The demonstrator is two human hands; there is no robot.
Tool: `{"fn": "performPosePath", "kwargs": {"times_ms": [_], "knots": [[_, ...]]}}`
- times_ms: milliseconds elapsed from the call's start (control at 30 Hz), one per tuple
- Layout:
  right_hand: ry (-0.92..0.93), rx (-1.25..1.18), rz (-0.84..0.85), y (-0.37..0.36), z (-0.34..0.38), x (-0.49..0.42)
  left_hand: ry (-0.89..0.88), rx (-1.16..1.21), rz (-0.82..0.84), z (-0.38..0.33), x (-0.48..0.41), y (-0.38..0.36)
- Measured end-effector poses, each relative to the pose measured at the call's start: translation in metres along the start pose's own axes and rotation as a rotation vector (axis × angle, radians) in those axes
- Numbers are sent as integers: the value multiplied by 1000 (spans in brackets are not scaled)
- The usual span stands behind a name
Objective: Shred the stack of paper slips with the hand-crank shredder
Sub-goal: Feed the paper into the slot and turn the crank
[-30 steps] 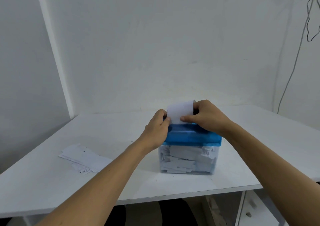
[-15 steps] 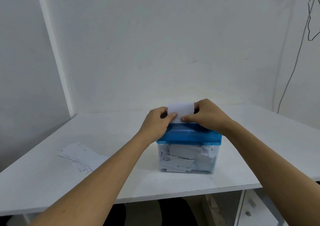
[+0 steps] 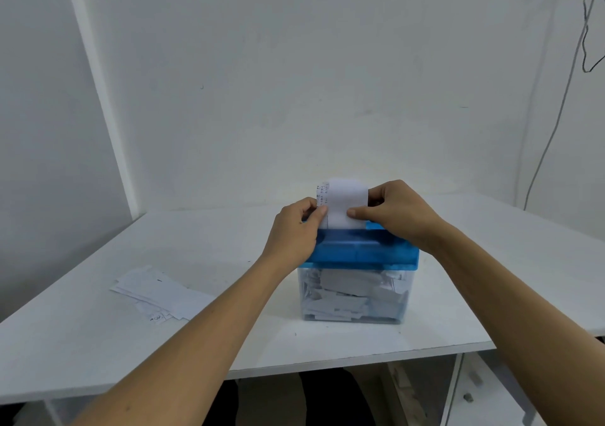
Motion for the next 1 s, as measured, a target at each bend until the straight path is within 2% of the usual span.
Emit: {"fn": "performPosePath", "kwargs": {"times_ms": [133, 367, 467, 600, 667, 767, 800, 833, 967, 1000], "knots": [[4, -4, 4, -1, -1, 1, -6, 24, 0, -1, 3, -1], [46, 49, -9, -2, 0, 1, 95, 36, 168, -14, -6, 3], [39, 74, -16, -2, 0, -2, 139, 59, 182, -16, -6, -1], [-17, 14, 75, 10, 1, -1, 160, 40, 167, -12, -7, -4], [-6, 25, -16, 27, -4, 1, 164, 32, 168, -11, -9, -5], [71, 204, -307, 52, -21, 15, 148, 57, 160, -9, -8, -5], [86, 237, -326, 55, -31, 23, 143, 63, 157, -9, -7, -6], [95, 280, -291, 54, -41, 31, 141, 72, 156, -8, -7, -6], [142, 532, 77, 34, -71, 58, 142, 86, 165, -9, -6, -5], [128, 553, 120, 32, -76, 57, 143, 84, 167, -9, -6, -5]]}}
Point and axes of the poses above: each hand's wrist, its own x-axis away from the middle knuckle, its own y-axis out of the back of the hand, z = x × y, the point moved 2 cm from there along -x, towards the middle knuckle, and after that the axes turned 5 degrees about -y, right-handed, at the moved point
